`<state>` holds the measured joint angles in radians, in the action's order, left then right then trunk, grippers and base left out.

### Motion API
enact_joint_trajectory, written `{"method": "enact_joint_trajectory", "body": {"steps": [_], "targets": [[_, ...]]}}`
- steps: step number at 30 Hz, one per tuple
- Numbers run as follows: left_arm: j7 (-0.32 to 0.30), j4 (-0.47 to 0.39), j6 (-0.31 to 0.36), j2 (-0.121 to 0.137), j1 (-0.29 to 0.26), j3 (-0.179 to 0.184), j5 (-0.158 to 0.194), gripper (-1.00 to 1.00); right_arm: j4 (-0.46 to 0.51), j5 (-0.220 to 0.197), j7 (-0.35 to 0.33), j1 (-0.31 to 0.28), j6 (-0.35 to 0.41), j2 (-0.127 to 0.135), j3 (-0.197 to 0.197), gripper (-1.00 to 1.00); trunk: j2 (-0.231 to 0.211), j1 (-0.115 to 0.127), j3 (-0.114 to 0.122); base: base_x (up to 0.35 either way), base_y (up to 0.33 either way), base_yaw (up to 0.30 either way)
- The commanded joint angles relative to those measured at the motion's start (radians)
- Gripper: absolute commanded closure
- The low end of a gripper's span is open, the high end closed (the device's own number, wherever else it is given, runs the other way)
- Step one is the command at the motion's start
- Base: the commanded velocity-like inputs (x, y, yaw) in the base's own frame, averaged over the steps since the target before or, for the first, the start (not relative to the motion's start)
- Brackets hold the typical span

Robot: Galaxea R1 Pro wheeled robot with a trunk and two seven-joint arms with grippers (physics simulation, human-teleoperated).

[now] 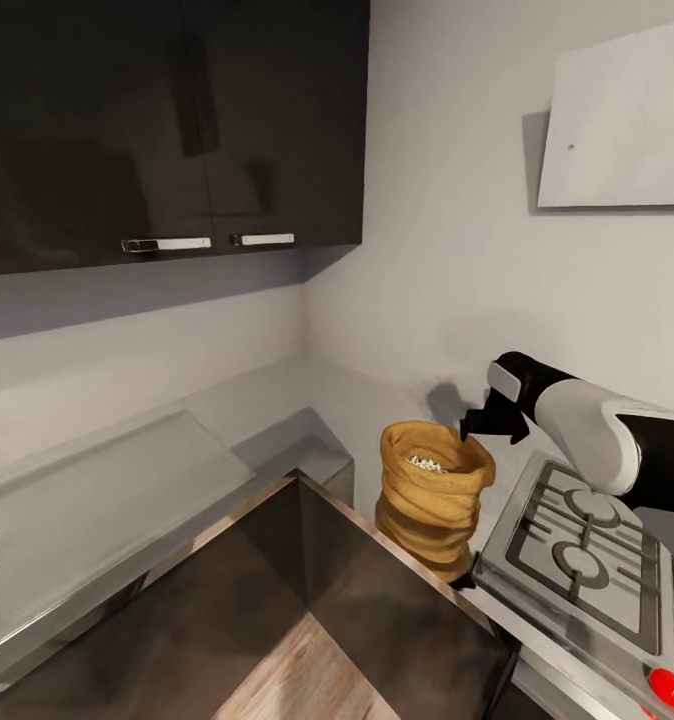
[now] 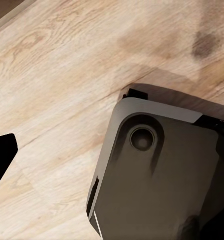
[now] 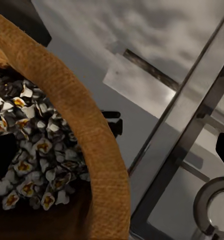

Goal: In the kitchen, take the popcorn bag from the countertop, put it into the microwave, and heat it until the popcorn is cooked so the cooked popcorn ends up inside the bag.

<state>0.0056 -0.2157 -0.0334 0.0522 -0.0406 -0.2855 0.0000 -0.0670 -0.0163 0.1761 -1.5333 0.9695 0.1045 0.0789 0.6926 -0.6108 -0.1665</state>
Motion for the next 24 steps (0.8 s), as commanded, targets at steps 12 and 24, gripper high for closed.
{"method": "enact_joint_trajectory", "body": {"steps": [12,24], "targets": [[0.001,0.001,-0.003,0.000,-0.001,-0.001,0.000,-1.00,-0.002,-0.002,0.008,0.027,-0.002,0.003,0.009,-1.00,0.001,0.000,-0.007,0.000,0.000,0.000],[0.001,0.001,-0.003,0.000,-0.001,-0.001,0.000,-1.00,-0.002,-0.002,0.006,0.065,-0.003,0.003,0.010,-1.00,0.001,0.000,-0.012,0.000,0.000,0.000]]}}
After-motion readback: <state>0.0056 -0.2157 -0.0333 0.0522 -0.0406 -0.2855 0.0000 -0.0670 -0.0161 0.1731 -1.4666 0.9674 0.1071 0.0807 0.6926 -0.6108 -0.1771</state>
